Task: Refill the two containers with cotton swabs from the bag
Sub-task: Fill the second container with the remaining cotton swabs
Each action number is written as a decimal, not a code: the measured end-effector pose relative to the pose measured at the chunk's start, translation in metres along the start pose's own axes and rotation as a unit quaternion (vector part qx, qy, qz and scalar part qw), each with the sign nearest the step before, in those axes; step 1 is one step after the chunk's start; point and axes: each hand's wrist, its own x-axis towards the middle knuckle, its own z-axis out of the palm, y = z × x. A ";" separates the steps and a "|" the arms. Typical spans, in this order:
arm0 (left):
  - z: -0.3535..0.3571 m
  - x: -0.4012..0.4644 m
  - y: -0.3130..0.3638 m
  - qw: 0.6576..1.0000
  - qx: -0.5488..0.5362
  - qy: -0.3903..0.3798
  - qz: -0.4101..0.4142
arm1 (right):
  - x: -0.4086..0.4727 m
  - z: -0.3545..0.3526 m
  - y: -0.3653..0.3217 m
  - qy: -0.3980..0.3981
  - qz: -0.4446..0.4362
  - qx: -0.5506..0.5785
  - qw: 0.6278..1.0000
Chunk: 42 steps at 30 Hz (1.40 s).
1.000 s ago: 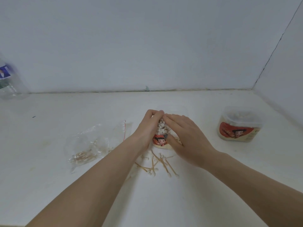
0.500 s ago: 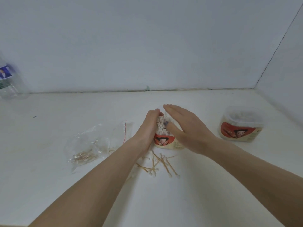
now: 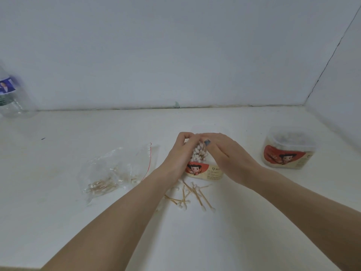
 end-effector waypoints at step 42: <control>-0.051 -0.040 0.060 0.985 0.139 0.100 0.016 | -0.009 0.001 -0.054 0.135 -0.047 -0.009 0.990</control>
